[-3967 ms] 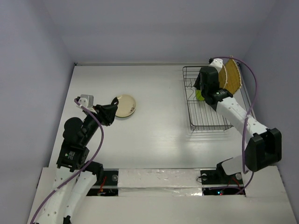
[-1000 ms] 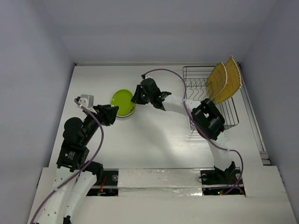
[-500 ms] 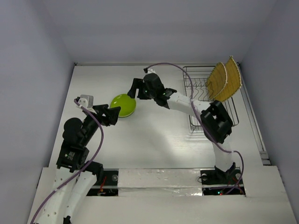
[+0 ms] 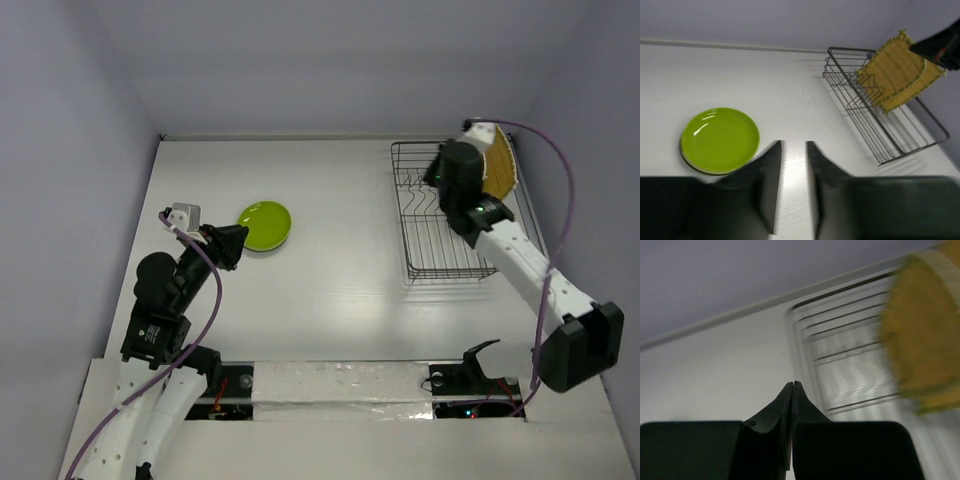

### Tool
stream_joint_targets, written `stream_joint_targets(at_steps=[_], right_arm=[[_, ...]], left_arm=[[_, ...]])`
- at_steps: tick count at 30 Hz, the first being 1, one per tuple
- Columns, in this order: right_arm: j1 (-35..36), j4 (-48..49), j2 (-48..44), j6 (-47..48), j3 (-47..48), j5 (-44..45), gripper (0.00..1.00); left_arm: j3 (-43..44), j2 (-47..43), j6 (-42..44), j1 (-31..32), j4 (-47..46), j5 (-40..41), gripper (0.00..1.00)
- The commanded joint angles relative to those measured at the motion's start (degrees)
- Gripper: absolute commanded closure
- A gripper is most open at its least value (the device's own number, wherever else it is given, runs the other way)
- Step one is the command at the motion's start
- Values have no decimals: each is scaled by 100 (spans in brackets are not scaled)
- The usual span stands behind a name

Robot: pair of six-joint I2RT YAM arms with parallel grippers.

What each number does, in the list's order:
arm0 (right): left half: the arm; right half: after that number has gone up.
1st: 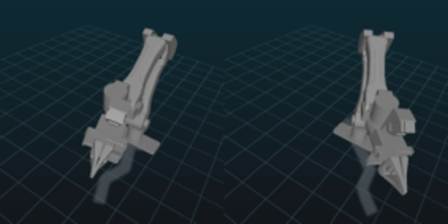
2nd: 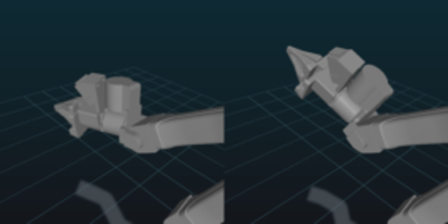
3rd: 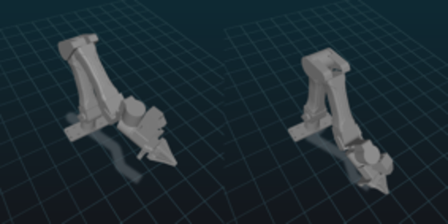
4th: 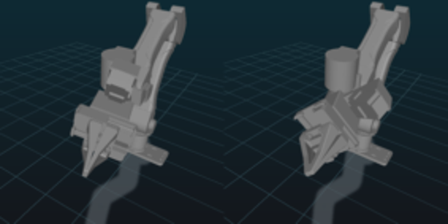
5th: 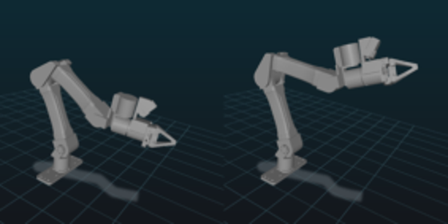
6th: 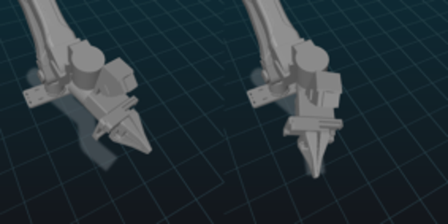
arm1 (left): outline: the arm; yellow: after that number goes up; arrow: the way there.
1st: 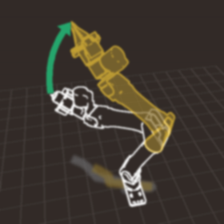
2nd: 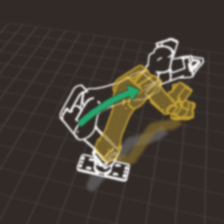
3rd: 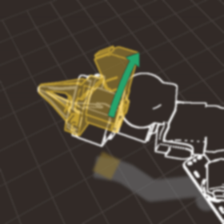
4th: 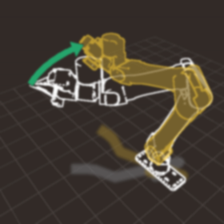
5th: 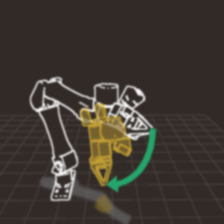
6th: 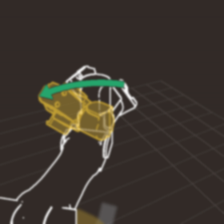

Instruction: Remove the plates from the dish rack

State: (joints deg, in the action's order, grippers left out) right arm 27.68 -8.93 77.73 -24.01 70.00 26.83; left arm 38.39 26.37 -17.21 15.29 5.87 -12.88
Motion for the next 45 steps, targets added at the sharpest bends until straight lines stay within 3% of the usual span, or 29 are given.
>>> stream_joint_targets(at_steps=[1,3,4,5,7,8,10,13,21,25,26,33,45], right_arm=[[-831,-354,-644,423,-416,710,97],[-1036,-460,-733,520,-530,946,84],[-1202,-513,-751,564,-566,1095,75],[-1299,-557,-742,581,-592,1288,51],[-1537,-444,-707,608,-662,1220,29],[-1781,-373,-637,634,-689,1011,26],[-1968,-268,-505,608,-620,798,25],[-2100,-328,-93,625,-365,823,26],[-2381,-31,690,915,163,990,38],[-2381,294,892,1152,172,1210,54],[-2381,347,893,1249,137,1280,67],[-2321,585,761,1609,93,1508,100],[-1819,1525,339,2778,31,1818,100]], left_arm=[[186,-71,34,9,-253,-39,85],[195,-62,42,9,-218,48,100],[204,-62,51,9,-192,84,100],[212,-53,43,9,-174,119,100],[213,-44,51,9,-174,102,100],[213,-36,43,9,-174,93,99],[213,-27,43,9,-183,76,82],[213,-18,43,9,-183,67,69],[221,-62,60,61,-174,67,67],[221,-79,60,62,-174,75,67],[221,-79,60,62,-174,67,67],[221,-71,60,62,-183,67,68],[221,-97,69,115,-174,75,68]])
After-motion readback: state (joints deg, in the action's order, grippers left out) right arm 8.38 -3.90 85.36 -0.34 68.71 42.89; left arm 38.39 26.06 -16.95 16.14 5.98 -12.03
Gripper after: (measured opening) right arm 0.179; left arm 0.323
